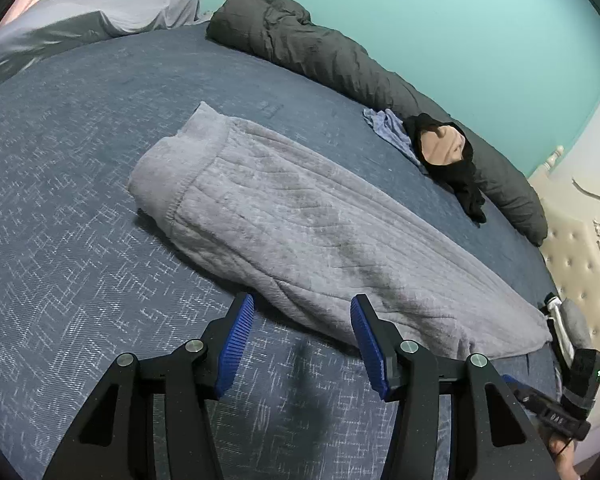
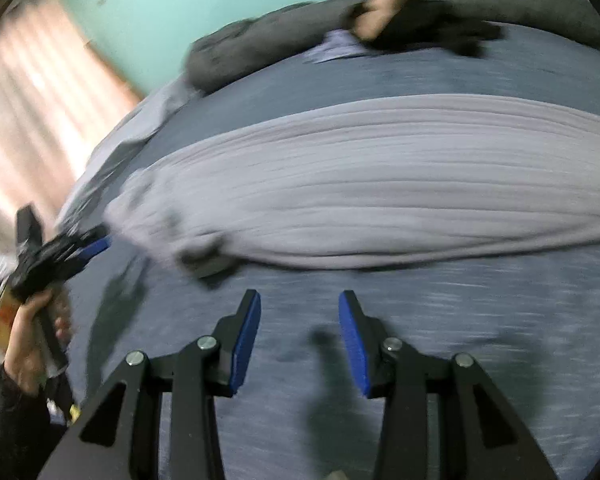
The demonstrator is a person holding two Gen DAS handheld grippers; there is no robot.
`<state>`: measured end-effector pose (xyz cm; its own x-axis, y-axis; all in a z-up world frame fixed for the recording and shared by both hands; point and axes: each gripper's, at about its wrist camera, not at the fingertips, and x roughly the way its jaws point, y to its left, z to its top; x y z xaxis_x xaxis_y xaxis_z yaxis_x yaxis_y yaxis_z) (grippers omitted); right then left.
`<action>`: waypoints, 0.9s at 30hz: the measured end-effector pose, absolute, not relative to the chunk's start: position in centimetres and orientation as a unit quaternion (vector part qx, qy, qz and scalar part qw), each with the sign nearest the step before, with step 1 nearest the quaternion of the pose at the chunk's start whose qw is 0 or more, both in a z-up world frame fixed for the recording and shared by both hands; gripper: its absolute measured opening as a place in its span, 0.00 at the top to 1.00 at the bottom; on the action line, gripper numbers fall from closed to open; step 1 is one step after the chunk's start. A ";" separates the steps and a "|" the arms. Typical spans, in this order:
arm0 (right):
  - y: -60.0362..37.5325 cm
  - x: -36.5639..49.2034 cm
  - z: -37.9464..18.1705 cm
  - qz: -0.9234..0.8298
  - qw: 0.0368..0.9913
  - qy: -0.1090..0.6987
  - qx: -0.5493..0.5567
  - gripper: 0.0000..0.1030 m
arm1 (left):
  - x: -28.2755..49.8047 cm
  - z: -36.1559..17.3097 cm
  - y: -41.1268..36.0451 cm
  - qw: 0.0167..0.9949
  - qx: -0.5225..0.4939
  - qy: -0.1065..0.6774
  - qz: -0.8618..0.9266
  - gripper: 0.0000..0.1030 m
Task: Fold clothes
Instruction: 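Move both grippers to the folded sweatshirt end and grasp it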
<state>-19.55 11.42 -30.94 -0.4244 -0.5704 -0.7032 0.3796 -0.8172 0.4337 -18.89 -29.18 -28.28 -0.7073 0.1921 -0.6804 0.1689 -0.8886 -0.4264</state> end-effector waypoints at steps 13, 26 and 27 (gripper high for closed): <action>0.6 -21.6 -32.2 -0.827 0.322 -0.046 0.458 0.57 | -17.3 -28.3 -32.6 0.011 -0.372 -0.258 0.892 0.46; -1.0 -21.2 -33.2 -0.813 0.355 -0.033 0.460 0.94 | -17.0 -28.8 -35.3 -0.002 -0.362 -0.290 0.886 0.46; -0.9 -20.9 -33.5 -0.811 0.355 -0.028 0.464 0.94 | -17.0 -28.9 -35.4 -0.002 -0.363 -0.292 0.885 0.46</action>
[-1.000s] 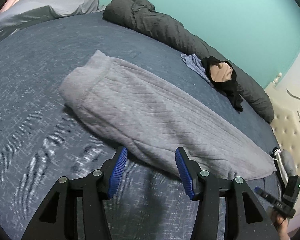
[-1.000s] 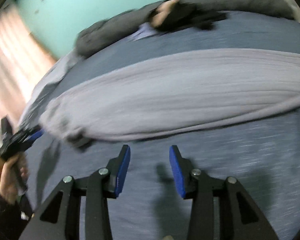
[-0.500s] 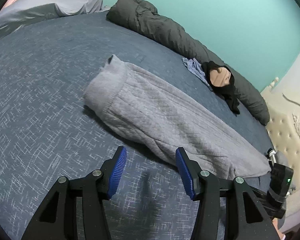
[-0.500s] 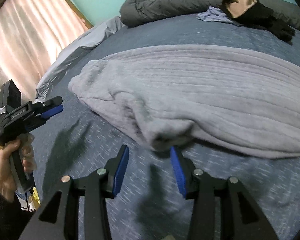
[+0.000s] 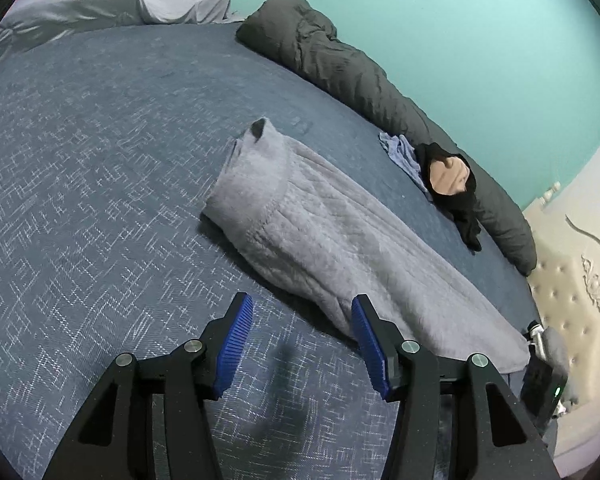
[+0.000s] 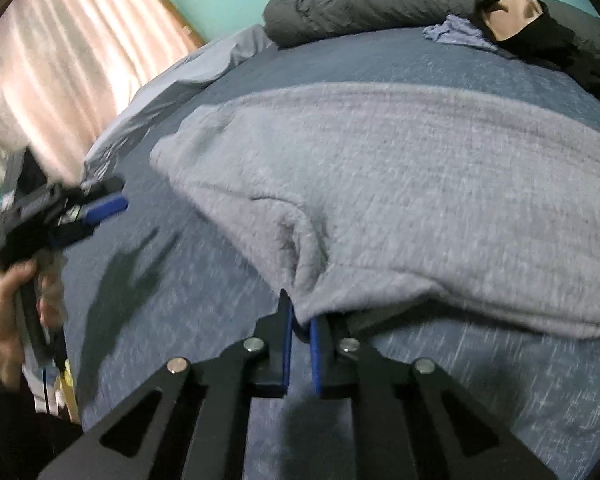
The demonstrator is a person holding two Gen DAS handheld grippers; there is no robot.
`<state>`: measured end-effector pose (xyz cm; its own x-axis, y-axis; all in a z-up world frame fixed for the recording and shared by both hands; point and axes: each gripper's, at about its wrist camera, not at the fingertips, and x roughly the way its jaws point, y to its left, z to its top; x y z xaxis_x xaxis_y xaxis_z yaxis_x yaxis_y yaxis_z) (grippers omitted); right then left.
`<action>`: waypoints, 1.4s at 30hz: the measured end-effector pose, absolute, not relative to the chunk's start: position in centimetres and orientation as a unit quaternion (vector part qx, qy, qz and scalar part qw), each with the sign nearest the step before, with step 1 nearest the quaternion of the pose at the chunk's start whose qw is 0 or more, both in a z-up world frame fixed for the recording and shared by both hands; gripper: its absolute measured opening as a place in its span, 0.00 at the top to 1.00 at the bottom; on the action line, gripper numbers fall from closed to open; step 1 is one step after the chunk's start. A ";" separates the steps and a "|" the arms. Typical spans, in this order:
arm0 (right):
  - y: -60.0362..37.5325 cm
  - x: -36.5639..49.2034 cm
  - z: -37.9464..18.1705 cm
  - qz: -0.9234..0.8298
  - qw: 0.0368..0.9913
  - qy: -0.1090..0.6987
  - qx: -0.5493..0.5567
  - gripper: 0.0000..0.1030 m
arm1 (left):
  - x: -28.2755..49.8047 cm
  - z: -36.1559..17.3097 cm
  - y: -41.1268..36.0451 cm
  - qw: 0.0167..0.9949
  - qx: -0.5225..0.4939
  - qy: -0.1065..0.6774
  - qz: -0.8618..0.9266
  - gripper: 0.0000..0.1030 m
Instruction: Fold clothes
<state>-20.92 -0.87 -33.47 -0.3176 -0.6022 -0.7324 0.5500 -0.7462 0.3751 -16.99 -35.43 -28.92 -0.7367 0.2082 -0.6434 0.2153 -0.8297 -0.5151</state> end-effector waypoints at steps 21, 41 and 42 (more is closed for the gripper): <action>1.1 -21.8 -32.8 -0.804 0.350 -0.078 0.474 0.72 | -21.1 -33.2 -39.4 -0.003 0.370 0.374 -0.850 0.42; 2.2 -21.3 -33.5 -0.821 0.307 -0.050 0.479 0.99 | -21.6 -32.6 -42.2 -0.005 0.335 0.385 -0.860 0.94; 2.6 -21.3 -33.6 -0.826 0.296 -0.050 0.478 1.00 | -21.6 -32.5 -42.2 -0.004 0.334 0.384 -0.861 0.94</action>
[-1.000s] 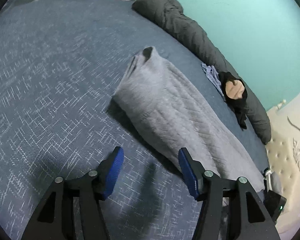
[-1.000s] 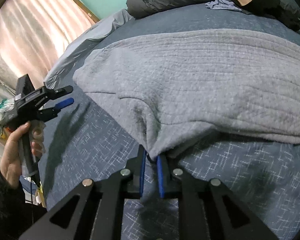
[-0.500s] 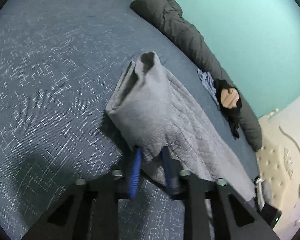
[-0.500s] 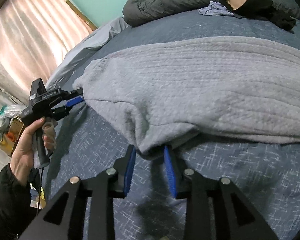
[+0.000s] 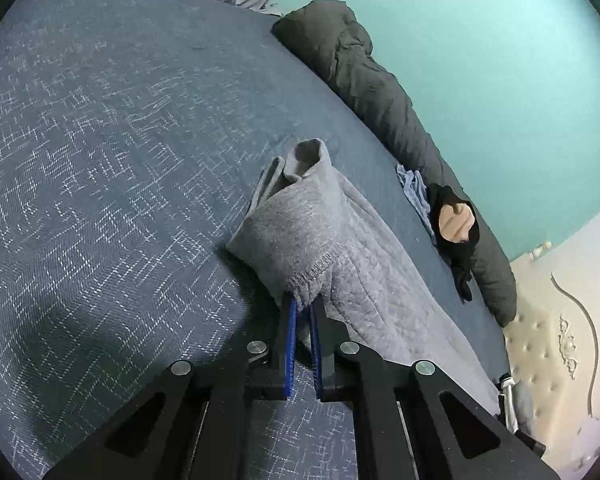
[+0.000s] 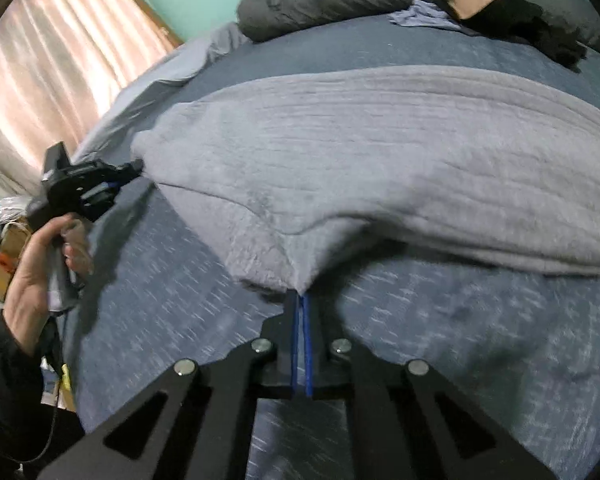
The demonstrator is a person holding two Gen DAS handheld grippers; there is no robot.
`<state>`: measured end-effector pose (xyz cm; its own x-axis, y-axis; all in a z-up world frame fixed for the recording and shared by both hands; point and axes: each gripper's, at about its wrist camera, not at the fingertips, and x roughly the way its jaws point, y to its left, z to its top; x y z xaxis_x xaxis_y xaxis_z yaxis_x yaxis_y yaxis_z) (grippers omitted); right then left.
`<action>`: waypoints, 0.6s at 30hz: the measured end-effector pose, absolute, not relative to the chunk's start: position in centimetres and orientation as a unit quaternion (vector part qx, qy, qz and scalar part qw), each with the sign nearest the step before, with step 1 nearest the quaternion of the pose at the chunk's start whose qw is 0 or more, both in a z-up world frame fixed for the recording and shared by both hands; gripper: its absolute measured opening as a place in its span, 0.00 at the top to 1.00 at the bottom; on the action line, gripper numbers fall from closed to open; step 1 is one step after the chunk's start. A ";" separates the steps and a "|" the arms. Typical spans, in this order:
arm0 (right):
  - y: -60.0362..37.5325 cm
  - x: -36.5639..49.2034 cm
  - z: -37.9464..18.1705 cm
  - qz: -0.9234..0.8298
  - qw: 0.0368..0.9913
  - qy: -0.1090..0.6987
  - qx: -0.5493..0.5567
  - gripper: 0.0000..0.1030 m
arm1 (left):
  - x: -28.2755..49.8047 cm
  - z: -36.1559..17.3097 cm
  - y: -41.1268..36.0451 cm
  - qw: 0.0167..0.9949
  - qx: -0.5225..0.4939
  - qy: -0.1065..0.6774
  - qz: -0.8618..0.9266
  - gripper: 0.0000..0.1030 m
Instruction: Fold clothes
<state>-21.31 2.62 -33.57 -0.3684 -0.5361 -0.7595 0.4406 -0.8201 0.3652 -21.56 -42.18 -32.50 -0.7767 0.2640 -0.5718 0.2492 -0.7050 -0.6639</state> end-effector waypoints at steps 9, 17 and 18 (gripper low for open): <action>2.7 -21.3 -32.8 -0.824 0.314 -0.062 0.468 0.83 | -22.1 -32.3 -42.2 0.005 -0.334 -0.385 0.860 0.93; -0.4 -21.9 -33.4 -0.828 0.321 -0.019 0.459 0.76 | -22.2 -32.2 -42.3 0.006 -0.335 -0.385 0.860 0.93; -0.9 -22.2 -33.6 -0.827 0.321 -0.015 0.461 0.76 | -22.2 -32.1 -42.3 0.006 -0.336 -0.383 0.860 0.93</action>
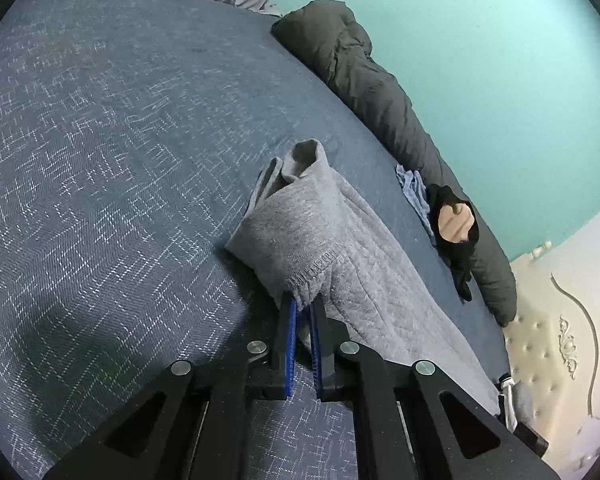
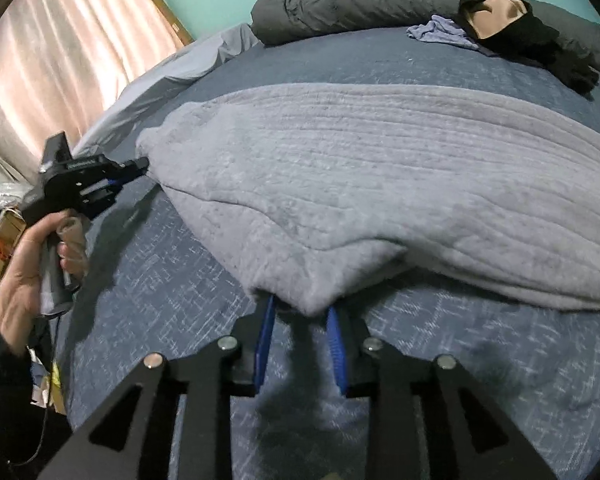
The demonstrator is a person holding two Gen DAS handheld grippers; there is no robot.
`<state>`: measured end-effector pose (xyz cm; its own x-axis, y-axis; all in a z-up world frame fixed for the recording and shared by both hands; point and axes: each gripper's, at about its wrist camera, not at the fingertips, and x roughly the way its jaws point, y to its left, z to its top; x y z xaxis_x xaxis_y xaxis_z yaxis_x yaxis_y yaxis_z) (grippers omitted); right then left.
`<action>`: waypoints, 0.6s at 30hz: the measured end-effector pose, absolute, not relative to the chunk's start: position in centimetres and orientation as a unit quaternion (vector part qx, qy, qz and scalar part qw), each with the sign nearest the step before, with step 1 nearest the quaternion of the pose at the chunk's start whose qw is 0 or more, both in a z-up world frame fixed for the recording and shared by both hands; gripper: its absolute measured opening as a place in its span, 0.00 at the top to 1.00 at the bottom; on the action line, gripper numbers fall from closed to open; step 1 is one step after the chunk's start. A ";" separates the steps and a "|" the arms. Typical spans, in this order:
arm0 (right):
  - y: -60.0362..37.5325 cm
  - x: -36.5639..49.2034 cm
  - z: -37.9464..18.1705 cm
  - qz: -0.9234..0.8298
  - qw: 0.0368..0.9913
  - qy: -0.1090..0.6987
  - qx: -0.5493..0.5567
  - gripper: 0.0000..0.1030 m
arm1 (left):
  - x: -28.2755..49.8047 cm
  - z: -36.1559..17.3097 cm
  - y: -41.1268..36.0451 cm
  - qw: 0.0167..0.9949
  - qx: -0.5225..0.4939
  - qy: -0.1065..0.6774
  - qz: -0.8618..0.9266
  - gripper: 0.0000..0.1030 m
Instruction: Fold clothes
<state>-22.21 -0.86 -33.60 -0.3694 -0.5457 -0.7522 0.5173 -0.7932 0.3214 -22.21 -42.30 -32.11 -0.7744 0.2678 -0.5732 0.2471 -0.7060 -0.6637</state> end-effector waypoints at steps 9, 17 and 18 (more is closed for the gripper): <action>0.8 -21.6 -31.9 -0.808 0.365 -0.002 0.462 0.97 | -22.4 -32.1 -42.3 0.009 -0.337 -0.385 0.859 0.93; 0.5 -21.4 -33.8 -0.773 0.373 0.048 0.511 0.98 | -22.8 -32.0 -42.0 0.007 -0.339 -0.379 0.861 0.93; 0.4 -21.3 -34.2 -0.771 0.372 0.048 0.515 0.98 | -22.8 -32.1 -42.0 0.007 -0.340 -0.380 0.861 0.93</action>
<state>-21.31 0.41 -34.17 -0.1930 -0.5236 -0.8298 0.6221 -0.7193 0.3092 -22.76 -42.00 -32.09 -0.7691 0.2708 -0.5789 0.2450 -0.7117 -0.6584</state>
